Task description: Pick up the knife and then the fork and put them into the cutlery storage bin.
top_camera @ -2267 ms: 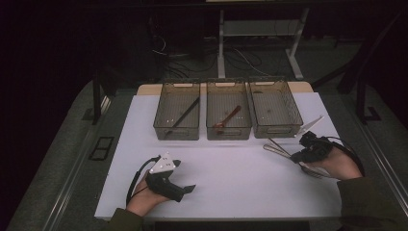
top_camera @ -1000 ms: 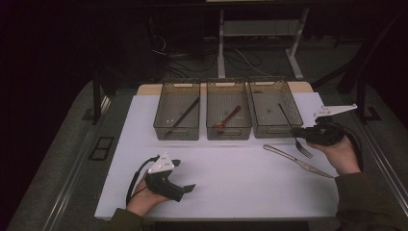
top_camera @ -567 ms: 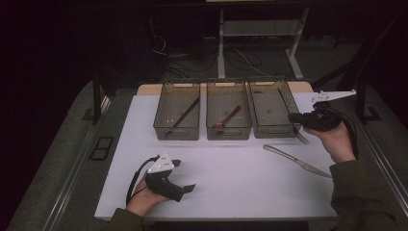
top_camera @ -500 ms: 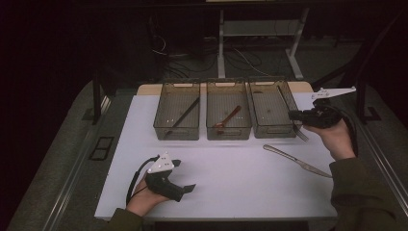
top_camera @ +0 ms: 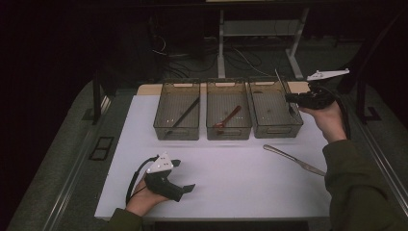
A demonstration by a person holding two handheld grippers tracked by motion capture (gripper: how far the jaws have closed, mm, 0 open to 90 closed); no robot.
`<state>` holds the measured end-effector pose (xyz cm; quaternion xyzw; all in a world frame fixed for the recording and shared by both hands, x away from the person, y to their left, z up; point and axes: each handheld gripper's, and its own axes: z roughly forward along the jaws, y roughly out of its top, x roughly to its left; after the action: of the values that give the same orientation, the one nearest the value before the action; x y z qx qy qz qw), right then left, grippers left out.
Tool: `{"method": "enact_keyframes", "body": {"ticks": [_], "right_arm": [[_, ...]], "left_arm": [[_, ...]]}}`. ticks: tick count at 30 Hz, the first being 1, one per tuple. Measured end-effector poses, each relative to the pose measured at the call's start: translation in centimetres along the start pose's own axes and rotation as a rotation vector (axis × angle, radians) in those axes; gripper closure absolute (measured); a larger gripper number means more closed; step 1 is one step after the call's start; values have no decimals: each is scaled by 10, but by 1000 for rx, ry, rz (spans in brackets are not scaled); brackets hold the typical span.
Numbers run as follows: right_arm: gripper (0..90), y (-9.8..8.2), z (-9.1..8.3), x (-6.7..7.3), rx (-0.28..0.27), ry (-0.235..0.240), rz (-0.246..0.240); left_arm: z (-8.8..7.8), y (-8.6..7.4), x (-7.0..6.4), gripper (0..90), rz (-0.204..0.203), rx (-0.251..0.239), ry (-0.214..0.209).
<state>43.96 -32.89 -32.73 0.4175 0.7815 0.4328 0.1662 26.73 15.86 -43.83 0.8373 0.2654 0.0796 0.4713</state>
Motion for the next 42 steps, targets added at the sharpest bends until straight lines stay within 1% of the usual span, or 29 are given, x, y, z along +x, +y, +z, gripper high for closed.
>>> {"method": "enact_keyframes", "body": {"ticks": [4, 9, 12, 16, 20, 27, 30, 37, 40, 42], "right_arm": [[837, 5, 11, -6, -10, 2, 7], [837, 5, 26, -11, -5, 0, 20], [837, 3, 35, -15, 10, -10, 23], [836, -4, 45, -21, 31, -15, 44], [837, -10, 53, -24, 63, -26, 52], [836, -21, 62, -24, 123, -46, 34], [836, -25, 65, -24, 162, -52, 16], [834, -32, 71, -19, 221, -48, -12], [828, -33, 72, -18, 250, -53, -34], [809, -33, 71, -17, 252, -47, -35]], "left_arm": [[0, 0, 0, 0, 3, 4, -1], [0, 0, -1, 0, 11, 7, 0], [0, 0, -1, 0, 13, 6, 0], [-1, 0, -1, 0, 13, 6, 0], [-1, 0, -2, 0, 14, 6, -1], [-1, 0, -3, 0, 18, 10, -4], [-1, 0, -3, 0, 21, 11, -4], [-1, 0, -3, 0, 21, 12, -3], [0, 0, -3, 0, 18, 12, -3], [-1, 0, -3, 0, 18, 12, -2]]}}
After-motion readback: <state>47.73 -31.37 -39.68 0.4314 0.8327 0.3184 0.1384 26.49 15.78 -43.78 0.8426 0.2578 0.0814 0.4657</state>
